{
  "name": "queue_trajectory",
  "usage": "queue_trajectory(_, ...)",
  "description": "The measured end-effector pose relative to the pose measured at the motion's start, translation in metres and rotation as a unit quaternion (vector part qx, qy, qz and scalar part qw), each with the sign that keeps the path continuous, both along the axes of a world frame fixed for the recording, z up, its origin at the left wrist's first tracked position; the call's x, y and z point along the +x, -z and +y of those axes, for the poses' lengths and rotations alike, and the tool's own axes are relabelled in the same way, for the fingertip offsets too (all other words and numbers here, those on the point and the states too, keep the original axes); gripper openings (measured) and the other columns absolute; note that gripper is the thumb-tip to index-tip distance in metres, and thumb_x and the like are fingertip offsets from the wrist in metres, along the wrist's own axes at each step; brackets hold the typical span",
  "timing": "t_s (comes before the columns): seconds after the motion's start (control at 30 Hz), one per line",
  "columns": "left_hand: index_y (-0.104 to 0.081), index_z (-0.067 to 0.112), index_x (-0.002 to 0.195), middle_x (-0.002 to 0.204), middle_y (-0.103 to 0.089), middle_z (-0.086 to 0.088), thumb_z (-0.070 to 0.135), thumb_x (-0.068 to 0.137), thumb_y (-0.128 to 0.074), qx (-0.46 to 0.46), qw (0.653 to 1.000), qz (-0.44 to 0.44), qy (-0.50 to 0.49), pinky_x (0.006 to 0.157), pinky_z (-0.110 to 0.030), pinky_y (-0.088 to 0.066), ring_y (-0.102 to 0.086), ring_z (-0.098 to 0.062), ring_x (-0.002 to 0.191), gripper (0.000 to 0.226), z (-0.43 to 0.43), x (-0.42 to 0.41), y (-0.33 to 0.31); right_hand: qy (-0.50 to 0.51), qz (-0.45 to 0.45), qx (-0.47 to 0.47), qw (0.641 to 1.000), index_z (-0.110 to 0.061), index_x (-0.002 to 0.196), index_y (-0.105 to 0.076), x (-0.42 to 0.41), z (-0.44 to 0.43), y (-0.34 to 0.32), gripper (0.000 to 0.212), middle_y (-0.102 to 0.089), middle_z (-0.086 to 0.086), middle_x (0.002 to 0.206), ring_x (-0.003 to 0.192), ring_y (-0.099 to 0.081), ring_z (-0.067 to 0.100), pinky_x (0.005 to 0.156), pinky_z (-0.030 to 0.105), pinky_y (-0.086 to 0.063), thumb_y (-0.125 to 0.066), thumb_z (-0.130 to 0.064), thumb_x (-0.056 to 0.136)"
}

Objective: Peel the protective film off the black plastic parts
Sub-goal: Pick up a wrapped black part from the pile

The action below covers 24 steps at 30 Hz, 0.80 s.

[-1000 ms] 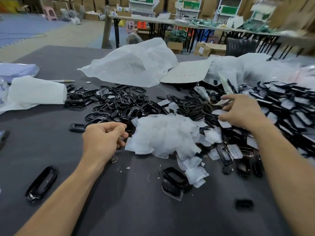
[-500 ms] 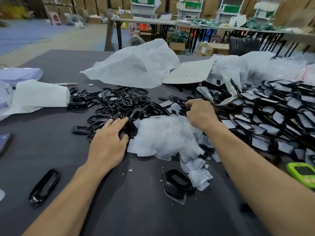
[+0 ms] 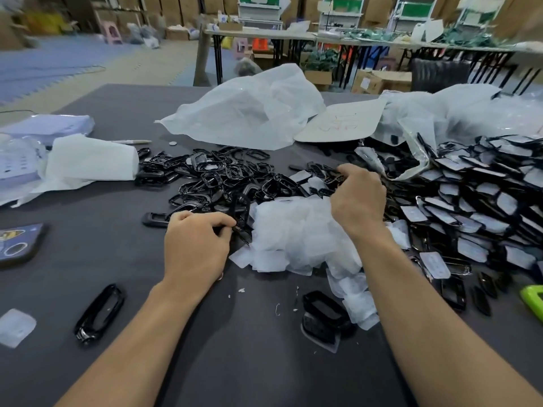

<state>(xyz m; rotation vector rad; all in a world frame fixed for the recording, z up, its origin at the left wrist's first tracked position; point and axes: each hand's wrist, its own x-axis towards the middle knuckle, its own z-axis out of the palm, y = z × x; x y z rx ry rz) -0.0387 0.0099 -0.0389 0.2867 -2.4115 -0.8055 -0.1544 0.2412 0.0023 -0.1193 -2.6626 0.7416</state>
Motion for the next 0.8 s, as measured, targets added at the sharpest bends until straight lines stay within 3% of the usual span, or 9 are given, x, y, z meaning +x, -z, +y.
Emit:
queue_trajectory(0.1, -0.081, 0.033, 0.081, 0.069, -0.06, 0.031, 0.009, 0.08, -0.082, 0.013, 1.0, 0.027, 0.002, 0.092, -0.008, -0.031, -0.049, -0.004, 0.096, 0.025, -0.002, 0.003, -0.002, 0.028, -0.09, 0.051, 0.994, -0.027, 0.13, -0.067, -0.007, 0.01, 0.006, 0.049, -0.07, 0.009, 0.123, 0.126, -0.052, 0.031, 0.108, 0.041, -0.033, -0.054, 0.0, 0.09)
queue_trajectory(0.23, -0.076, 0.033, 0.075, 0.073, -0.063, 0.028, 0.005, 0.076, -0.084, 0.039, 0.998, 0.048, 0.01, 0.084, 0.006, -0.028, -0.054, -0.01, 0.097, 0.03, -0.001, 0.001, -0.005, 0.027, -0.003, 0.03, 0.999, -0.03, 0.108, -0.079, 0.003, 0.012, 0.021, 0.037, -0.077, 0.001, 0.107, 0.116, -0.06, 0.025, 0.105, 0.04, -0.033, -0.059, -0.003, 0.091)
queue_trajectory(0.33, -0.077, 0.037, 0.089, 0.085, -0.064, 0.032, 0.007, 0.079, -0.082, 0.04, 0.998, 0.035, 0.026, 0.095, -0.003, -0.035, -0.055, -0.009, 0.104, 0.032, 0.0, 0.0, -0.002, 0.039, 0.05, -0.026, 0.998, -0.029, 0.105, -0.081, 0.005, 0.014, 0.018, 0.026, -0.078, -0.001, 0.104, 0.114, -0.062, 0.023, 0.108, 0.041, -0.036, -0.064, -0.013, 0.094)
queue_trajectory(0.43, -0.07, 0.04, 0.128, 0.118, -0.067, 0.022, 0.018, 0.084, -0.077, 0.038, 0.995, -0.03, 0.086, 0.104, -0.028, -0.045, -0.057, -0.008, 0.118, 0.05, 0.004, -0.005, 0.001, 0.003, 0.085, -0.097, 0.992, -0.025, 0.108, -0.081, 0.014, 0.01, 0.012, 0.021, -0.079, 0.001, 0.098, 0.099, -0.068, 0.027, 0.104, 0.046, -0.046, -0.066, -0.016, 0.096)
queue_trajectory(0.5, -0.07, 0.039, 0.13, 0.127, -0.069, 0.016, 0.024, 0.088, -0.073, 0.004, 0.991, -0.072, 0.112, 0.103, -0.035, -0.047, -0.059, -0.014, 0.121, 0.045, 0.006, -0.009, 0.003, -0.043, 0.096, -0.142, 0.984, -0.022, 0.107, -0.081, 0.026, 0.001, 0.01, 0.018, -0.076, -0.003, 0.087, 0.095, -0.068, 0.03, 0.095, 0.049, -0.052, -0.067, -0.017, 0.096)
queue_trajectory(0.57, -0.079, 0.032, 0.113, 0.118, -0.074, 0.016, 0.021, 0.089, -0.073, -0.019, 0.99, -0.058, 0.126, 0.099, -0.038, -0.05, -0.064, -0.016, 0.114, 0.027, 0.008, -0.009, 0.004, -0.069, 0.111, -0.146, 0.981, -0.023, 0.105, -0.081, 0.039, -0.012, 0.008, 0.015, -0.061, -0.016, 0.077, 0.095, -0.06, 0.027, 0.092, 0.046, -0.052, -0.071, -0.021, 0.096)
queue_trajectory(0.63, -0.081, 0.029, 0.098, 0.099, -0.078, 0.015, 0.02, 0.091, -0.072, -0.026, 0.992, -0.011, 0.12, 0.089, -0.038, -0.052, -0.068, -0.018, 0.098, 0.014, 0.01, -0.005, 0.003, -0.09, 0.135, -0.094, 0.982, -0.027, 0.104, -0.082, 0.054, -0.028, 0.005, 0.013, -0.054, -0.016, 0.075, 0.091, -0.049, 0.02, 0.091, 0.04, -0.046, -0.074, -0.024, 0.094)
queue_trajectory(0.73, -0.08, 0.03, 0.09, 0.084, -0.077, 0.016, 0.03, 0.093, -0.065, -0.04, 0.996, 0.065, 0.052, 0.081, -0.033, -0.047, -0.068, -0.02, 0.083, 0.015, 0.012, -0.001, -0.001, -0.191, 0.109, -0.123, 0.968, -0.029, 0.101, -0.082, 0.078, -0.054, 0.007, 0.017, -0.073, -0.007, 0.084, 0.086, -0.061, 0.018, 0.084, 0.042, -0.053, -0.07, -0.019, 0.093)
queue_trajectory(0.8, -0.08, 0.036, 0.098, 0.082, -0.071, 0.03, 0.039, 0.093, -0.061, 0.046, 0.995, 0.08, 0.023, 0.079, -0.027, -0.047, -0.068, -0.01, 0.085, 0.02, 0.011, 0.001, -0.005, -0.245, 0.062, -0.157, 0.955, -0.029, 0.102, -0.081, 0.091, -0.068, 0.013, 0.02, -0.076, -0.011, 0.09, 0.085, -0.066, 0.011, 0.083, 0.036, -0.055, -0.067, -0.019, 0.091)
